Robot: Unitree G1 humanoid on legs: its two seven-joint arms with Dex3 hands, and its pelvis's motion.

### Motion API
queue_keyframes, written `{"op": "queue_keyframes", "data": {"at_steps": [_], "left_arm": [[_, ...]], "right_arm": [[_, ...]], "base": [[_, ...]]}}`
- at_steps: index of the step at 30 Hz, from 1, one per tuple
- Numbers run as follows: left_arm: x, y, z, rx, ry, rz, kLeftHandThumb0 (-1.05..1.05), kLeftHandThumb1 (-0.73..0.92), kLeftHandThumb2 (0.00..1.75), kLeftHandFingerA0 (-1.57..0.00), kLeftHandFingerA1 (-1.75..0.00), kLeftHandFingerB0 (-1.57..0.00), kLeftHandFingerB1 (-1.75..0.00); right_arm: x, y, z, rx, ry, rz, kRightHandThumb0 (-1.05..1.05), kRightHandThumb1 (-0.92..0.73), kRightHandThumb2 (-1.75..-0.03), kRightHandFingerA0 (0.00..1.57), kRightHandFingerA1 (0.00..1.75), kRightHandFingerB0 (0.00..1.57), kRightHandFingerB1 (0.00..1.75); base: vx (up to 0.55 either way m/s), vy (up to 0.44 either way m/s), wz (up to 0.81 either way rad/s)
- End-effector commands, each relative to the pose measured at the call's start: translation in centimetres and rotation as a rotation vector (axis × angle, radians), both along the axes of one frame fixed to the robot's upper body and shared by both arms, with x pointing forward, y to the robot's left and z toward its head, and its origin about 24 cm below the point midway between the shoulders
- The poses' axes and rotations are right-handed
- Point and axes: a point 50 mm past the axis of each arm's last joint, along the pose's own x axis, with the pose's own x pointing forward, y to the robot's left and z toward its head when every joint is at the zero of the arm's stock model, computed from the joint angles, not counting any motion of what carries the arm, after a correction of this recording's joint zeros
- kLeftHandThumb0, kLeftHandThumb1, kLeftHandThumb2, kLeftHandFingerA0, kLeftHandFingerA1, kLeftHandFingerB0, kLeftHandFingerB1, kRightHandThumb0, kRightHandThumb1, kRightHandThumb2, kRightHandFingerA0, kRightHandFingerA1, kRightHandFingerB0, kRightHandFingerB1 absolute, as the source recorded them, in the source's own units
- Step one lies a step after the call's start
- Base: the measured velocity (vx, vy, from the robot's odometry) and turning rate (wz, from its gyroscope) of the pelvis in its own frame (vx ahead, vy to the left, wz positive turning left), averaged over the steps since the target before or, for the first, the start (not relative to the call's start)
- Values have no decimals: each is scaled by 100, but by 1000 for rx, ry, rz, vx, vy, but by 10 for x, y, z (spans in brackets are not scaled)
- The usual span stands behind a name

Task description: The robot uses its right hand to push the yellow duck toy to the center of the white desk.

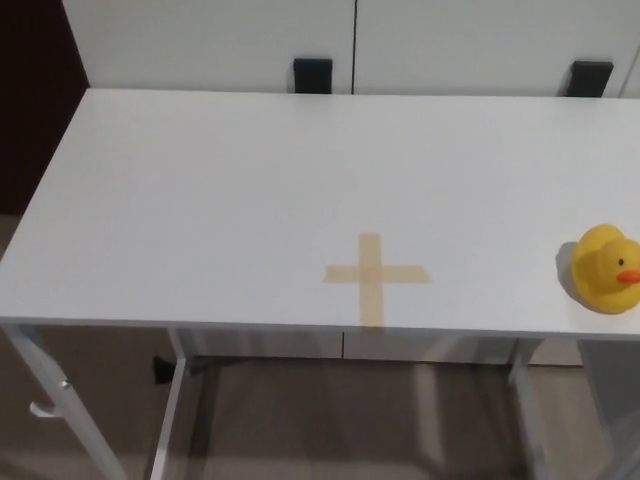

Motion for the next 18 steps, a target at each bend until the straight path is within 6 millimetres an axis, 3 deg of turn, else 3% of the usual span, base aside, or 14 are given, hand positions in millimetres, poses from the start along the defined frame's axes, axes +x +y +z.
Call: {"op": "queue_keyframes", "data": {"at_steps": [1,2,3,4,5,6,8,9,10,11,12,13,14,18], "left_arm": [[0,4,3,13,-10,-10,-21,66,61,-72,-48,-84,-52],[0,4,3,13,-10,-10,-21,66,61,-72,-48,-84,-52],[0,3,3,13,-10,-18,-22,65,61,-71,-47,-83,-52],[-1,3,3,12,-10,-24,-22,65,61,-70,-46,-84,-51],[-1,3,3,12,-10,-24,-22,65,61,-70,-46,-84,-51],[-2,2,2,9,-12,-26,-23,66,60,-69,-45,-83,-50],[-3,2,2,6,-14,-24,-23,66,60,-69,-45,-83,-50],[-4,2,1,4,-12,-15,-21,64,60,-70,-47,-87,-52],[-4,1,0,4,-8,-9,-25,64,59,-69,-43,-87,-51],[-5,1,-1,4,-4,-7,-25,64,59,-69,-43,-87,-51],[-5,1,-1,9,-1,-12,-21,64,60,-70,-45,-87,-51],[-5,1,-1,12,0,-16,-21,64,60,-70,-45,-87,-51],[-4,1,0,14,0,-20,-22,66,61,-72,-47,-84,-51],[-3,1,1,12,-4,-19,-21,65,61,-72,-48,-85,-52]], "right_arm": [[37,24,47,-51,-174,94,-101,-72,-88,9,63,10,51],[37,24,47,-51,-174,94,-101,-72,-88,9,63,10,51],[51,40,53,-65,-185,155,-38,-43,-107,1,53,0,50],[62,55,55,-76,-193,209,-89,-79,-114,1,46,11,33],[62,55,55,-76,-193,209,-89,-79,-114,1,46,11,33],[69,66,51,-98,-187,261,-77,-77,-115,4,45,4,33],[75,73,46,-115,-171,293,-77,-77,-115,4,45,4,33],[85,83,32,-101,-130,329,-79,-79,-116,0,39,11,31],[91,90,23,-98,-109,349,-80,-92,-74,13,38,10,31],[93,94,19,-103,-104,356,-80,-92,-74,13,38,10,31],[94,96,15,-98,-105,350,-36,-52,-113,0,49,0,49],[95,96,13,-93,-107,345,-36,-52,-113,0,49,0,49],[97,99,8,-83,-98,343,-88,-92,-73,20,38,12,31],[104,110,-3,-49,-73,358,-85,-92,-72,20,37,14,32]], "base": [[19,-6,8],[0,0,0],[0,0,0],[0,0,0],[0,0,0],[0,0,0],[0,0,0],[0,0,0],[0,0,0],[0,0,0],[0,0,0],[0,0,0],[0,0,0],[1,-4,2]]}}
